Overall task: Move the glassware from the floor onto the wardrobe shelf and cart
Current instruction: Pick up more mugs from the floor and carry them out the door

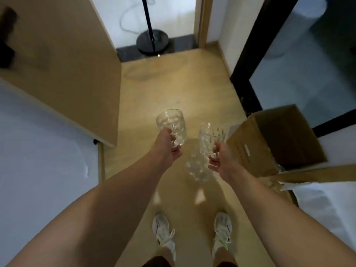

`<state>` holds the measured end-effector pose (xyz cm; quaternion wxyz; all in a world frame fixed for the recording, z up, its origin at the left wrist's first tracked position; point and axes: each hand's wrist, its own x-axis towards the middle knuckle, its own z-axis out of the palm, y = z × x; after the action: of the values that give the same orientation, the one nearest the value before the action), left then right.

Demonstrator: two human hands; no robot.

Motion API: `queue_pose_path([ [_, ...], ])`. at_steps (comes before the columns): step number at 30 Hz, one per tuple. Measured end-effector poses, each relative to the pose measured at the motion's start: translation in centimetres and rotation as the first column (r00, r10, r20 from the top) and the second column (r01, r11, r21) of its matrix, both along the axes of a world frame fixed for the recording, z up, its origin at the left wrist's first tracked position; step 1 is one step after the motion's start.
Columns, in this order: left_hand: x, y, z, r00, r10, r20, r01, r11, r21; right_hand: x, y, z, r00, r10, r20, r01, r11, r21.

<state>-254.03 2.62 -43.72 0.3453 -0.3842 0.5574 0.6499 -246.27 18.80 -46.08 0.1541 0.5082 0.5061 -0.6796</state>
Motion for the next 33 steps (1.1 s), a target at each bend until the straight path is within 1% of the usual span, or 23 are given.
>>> queue_pose_path([
  [2,-2.3,-0.3,6.6,0.994,0.008,-0.108,-0.002,0.998,0.056,-2.7,-0.4,5.6,0.996,0.036,-0.084,-0.034,0.999,0.016],
  [4,-4.4,-0.6,12.7,0.978,0.012,-0.207,-0.002,0.999,0.049,-5.3,-0.6,10.8,0.983,0.064,-0.172,-0.066,0.998,-0.004],
  [6,-5.9,-0.8,18.3,0.961,0.023,-0.275,-0.012,0.999,0.041,-7.6,-0.6,15.6,0.961,0.106,-0.256,-0.112,0.994,-0.009],
  [8,-7.2,-1.2,23.3,0.941,0.042,-0.336,-0.028,0.999,0.045,-9.6,-0.3,19.8,0.927,0.172,-0.334,-0.169,0.985,0.037],
  [11,-8.3,-1.9,29.4,0.895,0.067,-0.441,-0.071,0.997,0.008,-12.0,0.6,25.0,0.86,0.245,-0.447,-0.225,0.969,0.098],
  [15,-8.1,-2.2,35.6,0.802,0.154,-0.578,-0.196,0.981,-0.009,-14.3,2.2,30.0,0.755,0.291,-0.588,-0.264,0.955,0.134],
  [19,-6.1,-2.4,38.6,0.709,0.296,-0.64,-0.328,0.942,0.073,-15.0,3.0,33.0,0.683,0.357,-0.637,-0.317,0.931,0.182],
  [22,-3.5,-2.8,38.8,0.656,0.398,-0.641,-0.429,0.896,0.117,-15.1,2.6,34.6,0.645,0.424,-0.636,-0.379,0.9,0.216],
  [24,-1.2,-3.2,38.7,0.63,0.436,-0.642,-0.481,0.869,0.118,-14.5,1.6,35.3,0.596,0.479,-0.644,-0.44,0.866,0.237],
  [28,3.8,-5.0,38.5,0.551,0.544,-0.632,-0.62,0.775,0.126,-12.4,-1.7,36.2,0.474,0.58,-0.663,-0.584,0.77,0.256],
  [31,8.7,-7.0,39.1,0.478,0.614,-0.628,-0.709,0.692,0.135,-9.9,-5.2,36.7,0.377,0.63,-0.679,-0.694,0.678,0.243],
  [33,12.4,-8.6,39.7,0.413,0.648,-0.641,-0.773,0.621,0.131,-7.8,-7.8,37.2,0.311,0.65,-0.693,-0.753,0.614,0.238],
])
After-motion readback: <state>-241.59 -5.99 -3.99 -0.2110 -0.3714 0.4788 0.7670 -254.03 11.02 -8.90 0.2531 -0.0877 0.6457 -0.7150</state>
